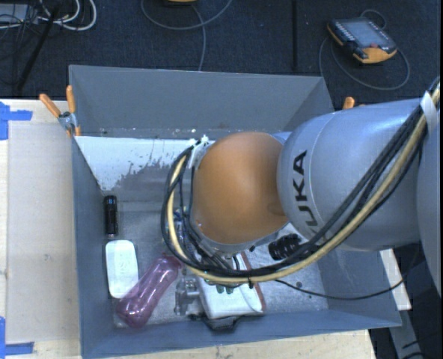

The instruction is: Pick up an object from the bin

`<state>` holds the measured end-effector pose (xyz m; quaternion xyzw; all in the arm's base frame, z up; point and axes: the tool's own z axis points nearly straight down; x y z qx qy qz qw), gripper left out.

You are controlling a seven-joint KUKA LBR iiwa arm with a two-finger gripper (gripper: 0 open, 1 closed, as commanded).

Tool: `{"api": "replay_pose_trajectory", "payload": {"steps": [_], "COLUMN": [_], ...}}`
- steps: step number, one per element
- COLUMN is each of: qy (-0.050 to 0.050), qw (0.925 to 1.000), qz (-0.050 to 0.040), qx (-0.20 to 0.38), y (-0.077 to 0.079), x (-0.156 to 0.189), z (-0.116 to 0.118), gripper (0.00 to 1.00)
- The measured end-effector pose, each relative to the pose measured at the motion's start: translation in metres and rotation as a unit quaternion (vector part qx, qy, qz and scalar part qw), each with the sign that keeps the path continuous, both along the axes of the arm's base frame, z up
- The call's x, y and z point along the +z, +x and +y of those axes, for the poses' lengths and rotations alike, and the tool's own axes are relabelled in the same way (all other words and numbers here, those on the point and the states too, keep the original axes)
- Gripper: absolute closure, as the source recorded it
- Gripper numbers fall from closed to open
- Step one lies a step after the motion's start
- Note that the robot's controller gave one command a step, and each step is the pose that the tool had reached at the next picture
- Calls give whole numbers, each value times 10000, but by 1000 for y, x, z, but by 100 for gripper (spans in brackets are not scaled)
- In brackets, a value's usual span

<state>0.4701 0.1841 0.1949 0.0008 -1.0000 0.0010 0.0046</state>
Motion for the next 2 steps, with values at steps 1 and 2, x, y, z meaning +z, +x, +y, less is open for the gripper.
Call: {"api": "replay_pose_trajectory", "payload": {"steps": [1,2], "qy": [6,19], "qw": [10000,9959], "qz": [-32,-71], "qx": [-20,905], "y": [2,16], "x": [3,-37], "z": [-1,8], "gripper": [0,0]}}
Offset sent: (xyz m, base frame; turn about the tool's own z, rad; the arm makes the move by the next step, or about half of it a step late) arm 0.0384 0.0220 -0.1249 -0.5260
